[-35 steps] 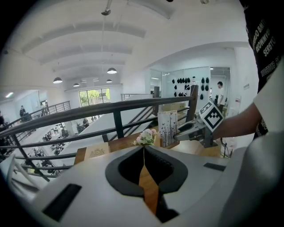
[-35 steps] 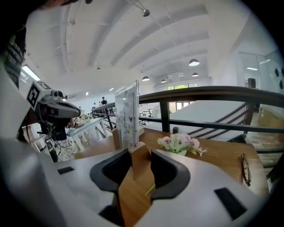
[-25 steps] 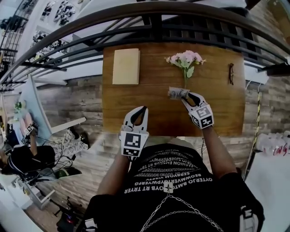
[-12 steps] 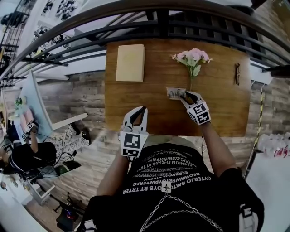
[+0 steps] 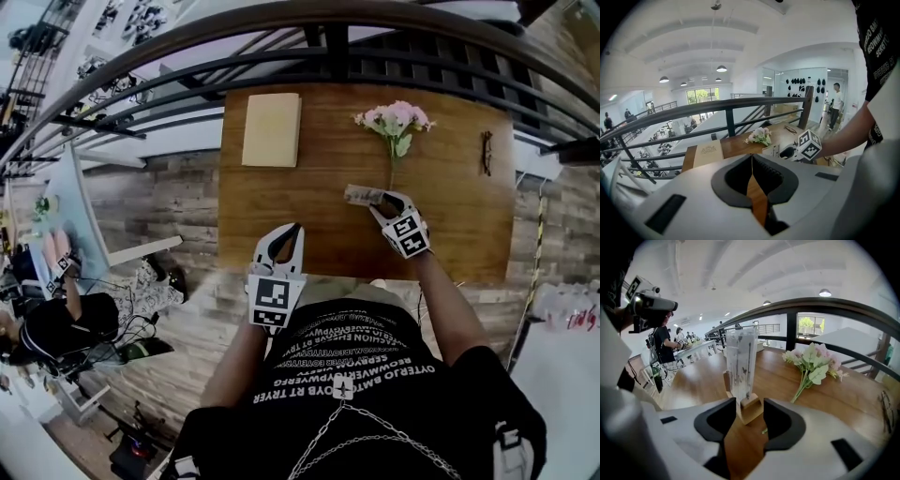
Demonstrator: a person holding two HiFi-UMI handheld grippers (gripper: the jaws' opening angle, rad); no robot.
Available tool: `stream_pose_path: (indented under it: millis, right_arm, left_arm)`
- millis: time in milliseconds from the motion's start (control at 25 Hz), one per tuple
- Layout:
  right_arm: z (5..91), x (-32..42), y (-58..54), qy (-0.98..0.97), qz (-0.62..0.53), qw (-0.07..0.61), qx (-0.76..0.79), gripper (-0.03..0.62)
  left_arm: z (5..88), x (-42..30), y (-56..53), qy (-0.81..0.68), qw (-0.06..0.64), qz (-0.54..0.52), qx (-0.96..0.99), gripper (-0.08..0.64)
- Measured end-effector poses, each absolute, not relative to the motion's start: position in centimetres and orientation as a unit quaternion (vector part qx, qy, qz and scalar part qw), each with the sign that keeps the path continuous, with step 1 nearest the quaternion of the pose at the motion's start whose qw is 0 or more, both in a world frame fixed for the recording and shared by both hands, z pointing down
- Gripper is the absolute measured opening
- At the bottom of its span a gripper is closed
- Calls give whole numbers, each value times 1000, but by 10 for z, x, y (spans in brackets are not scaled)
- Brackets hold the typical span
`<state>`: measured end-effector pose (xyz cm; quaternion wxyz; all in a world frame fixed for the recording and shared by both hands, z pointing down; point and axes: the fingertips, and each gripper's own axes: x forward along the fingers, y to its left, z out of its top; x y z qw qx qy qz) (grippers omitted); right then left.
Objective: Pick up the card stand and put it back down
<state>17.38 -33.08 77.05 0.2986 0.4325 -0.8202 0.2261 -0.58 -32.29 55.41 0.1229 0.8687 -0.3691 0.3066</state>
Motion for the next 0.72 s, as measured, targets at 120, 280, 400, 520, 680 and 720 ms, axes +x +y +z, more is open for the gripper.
stream_pose_path:
  millis: [120,280,400,520,680,720]
  right_arm:
    - [757,179,-320,-818,230,289,441,183]
    - [723,196,-302,-812,220,268,469,175]
    - [692,203,-288,-811,205,247,488,126]
    - [658,212,-272,-812,182,225,507,50]
    - [606,223,-248,-817,153,188,523,16]
    - [595,225,-242,-820,150,179,523,15]
  left_arm:
    - [551,0,-313,-371,115,298,872,29]
    - [538,7,-299,-377,117,273,877,29]
    - [528,6,-291,-385,114,251,881,29]
    - [518,11,-284,-400,110,227,881,29]
    - [497,21,-273,-409,95,193,887,29]
    - [491,23,-271,-410,89,186,889,29]
